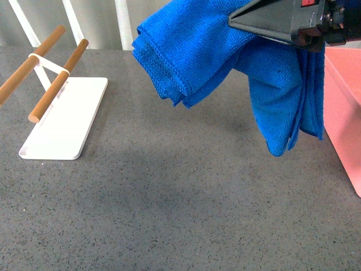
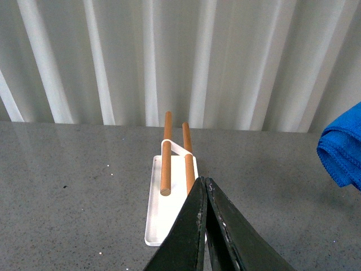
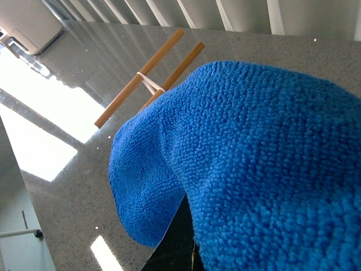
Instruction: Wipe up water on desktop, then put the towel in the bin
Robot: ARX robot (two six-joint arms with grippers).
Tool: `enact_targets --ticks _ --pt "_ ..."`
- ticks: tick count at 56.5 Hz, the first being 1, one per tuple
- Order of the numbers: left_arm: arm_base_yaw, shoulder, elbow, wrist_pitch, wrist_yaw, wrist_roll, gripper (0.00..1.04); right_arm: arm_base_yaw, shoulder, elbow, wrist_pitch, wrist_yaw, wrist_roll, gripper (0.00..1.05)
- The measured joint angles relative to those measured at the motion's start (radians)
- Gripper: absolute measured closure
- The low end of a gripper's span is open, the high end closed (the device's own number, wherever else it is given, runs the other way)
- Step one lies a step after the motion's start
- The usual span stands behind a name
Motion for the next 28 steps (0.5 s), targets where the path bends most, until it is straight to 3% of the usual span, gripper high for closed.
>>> enact_targets --ticks 10,12,16,25,28 --pt "0.000 -0.003 0.000 -0.004 0.000 0.000 1.01 0.003 -0.004 0.001 -0.006 0.001 -0.005 1.01" --pt "0.000 -0.003 0.000 -0.005 0.000 0.000 0.97 0.004 -0.004 0.001 -0.012 0.002 -0.006 1.01" --pt "0.000 -0.003 0.000 -0.005 0.000 0.000 0.81 0.007 0.000 0.006 -0.042 0.012 -0.019 1.01" --pt "0.000 -0.003 0.000 -0.005 0.000 0.000 0.56 0.013 0.066 0.050 -0.187 0.062 -0.107 1.01" --pt "0.000 -0.003 0.000 -0.005 0.000 0.000 0.42 0.012 0.116 0.082 -0.277 0.087 -0.161 1.01"
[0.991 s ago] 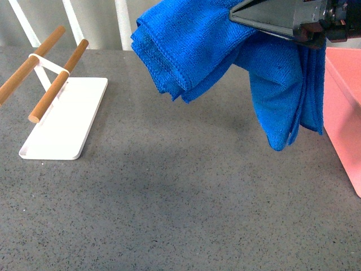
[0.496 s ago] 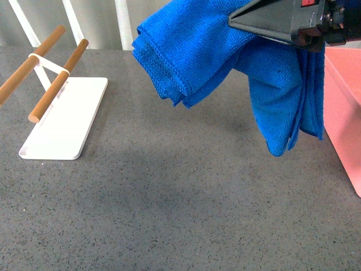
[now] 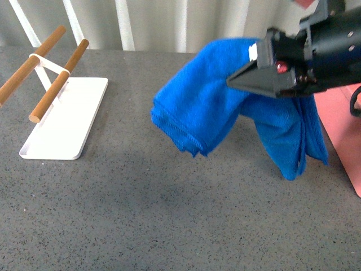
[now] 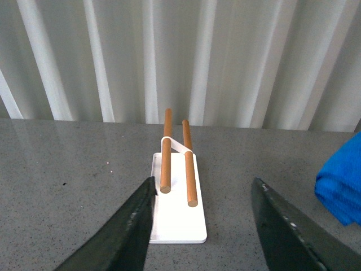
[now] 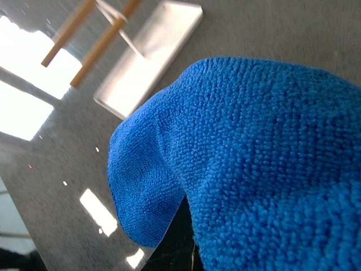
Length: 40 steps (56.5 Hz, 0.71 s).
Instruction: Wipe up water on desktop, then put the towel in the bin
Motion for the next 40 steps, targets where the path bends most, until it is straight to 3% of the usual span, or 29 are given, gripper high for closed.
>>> enact_targets --ticks 4,9,21,40 --pt "0.000 0.000 0.000 0.000 0.000 0.000 0.25 -0.004 0.081 0.042 -0.099 0.018 -0.044 1.01" --pt "0.000 0.000 0.000 0.000 0.000 0.000 0.06 -0.011 0.207 0.108 -0.255 0.156 -0.131 1.01" --pt "0.000 0.000 0.000 0.000 0.000 0.002 0.07 -0.040 0.386 0.198 -0.410 0.369 -0.282 1.01" --pt "0.000 0.000 0.000 0.000 0.000 0.002 0.07 -0.039 0.560 0.485 -0.549 0.567 -0.430 1.01"
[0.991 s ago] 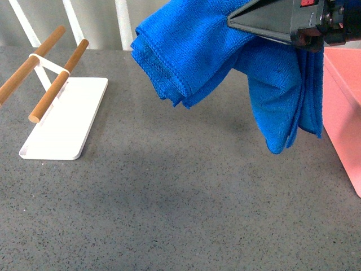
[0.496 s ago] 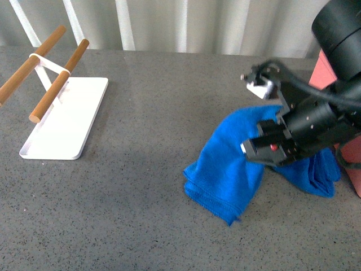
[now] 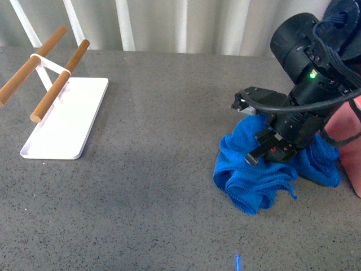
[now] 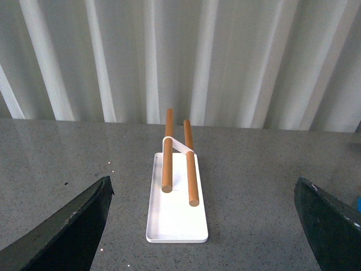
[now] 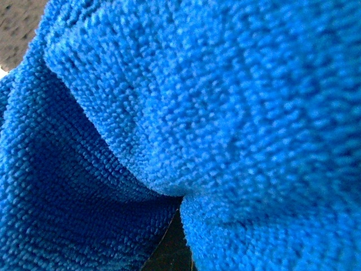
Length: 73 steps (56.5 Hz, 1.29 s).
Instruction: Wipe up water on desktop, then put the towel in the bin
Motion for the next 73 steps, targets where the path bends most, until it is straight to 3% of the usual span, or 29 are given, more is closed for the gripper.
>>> enact_targets --ticks 20,30,37,47,55,73 --pt "0.000 0.000 0.000 0.000 0.000 0.000 0.07 0.029 0.250 0.497 -0.158 0.246 -0.060 1.01" --pt "0.000 0.000 0.000 0.000 0.000 0.000 0.07 0.057 0.340 0.689 -0.200 0.232 -0.059 1.01" --pt "0.000 0.000 0.000 0.000 0.000 0.000 0.07 0.107 0.370 0.792 -0.200 0.120 -0.033 1.01" --pt "0.000 0.000 0.000 0.000 0.000 0.000 0.07 0.203 0.342 0.769 -0.181 0.021 -0.011 1.01" --pt "0.000 0.000 0.000 0.000 0.000 0.000 0.07 0.291 0.224 0.581 -0.129 -0.010 0.008 1.01" --pt "0.000 0.000 0.000 0.000 0.000 0.000 0.07 0.238 -0.050 0.272 -0.071 0.043 0.070 1.01"
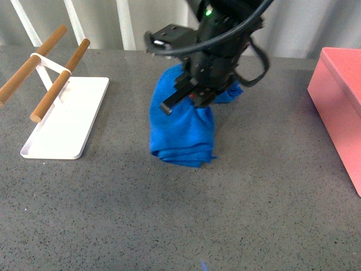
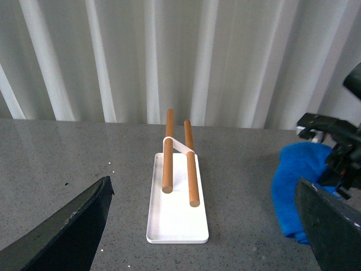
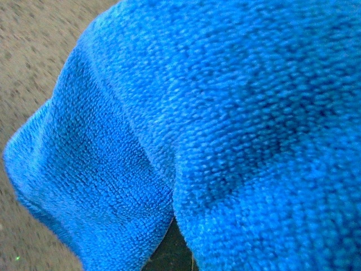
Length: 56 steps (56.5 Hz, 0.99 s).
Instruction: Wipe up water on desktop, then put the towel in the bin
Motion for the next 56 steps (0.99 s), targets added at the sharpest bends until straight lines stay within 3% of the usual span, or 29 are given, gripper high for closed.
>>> enact_targets --ticks 12,20,40,56 --pt "0.000 0.000 0.000 0.000 0.000 0.000 0.07 -0.068 -0.239 -0.052 -0.050 -0.032 0.030 1.01" --pt "0.000 0.000 0.000 0.000 0.000 0.000 0.07 -0.127 -0.413 0.063 -0.153 -0.034 0.030 1.01" --pt "0.000 0.000 0.000 0.000 0.000 0.000 0.07 -0.348 -0.512 0.094 -0.359 0.186 0.014 1.01" --pt "0.000 0.000 0.000 -0.001 0.000 0.000 0.07 -0.501 -0.589 0.007 -0.356 0.189 -0.009 1.01"
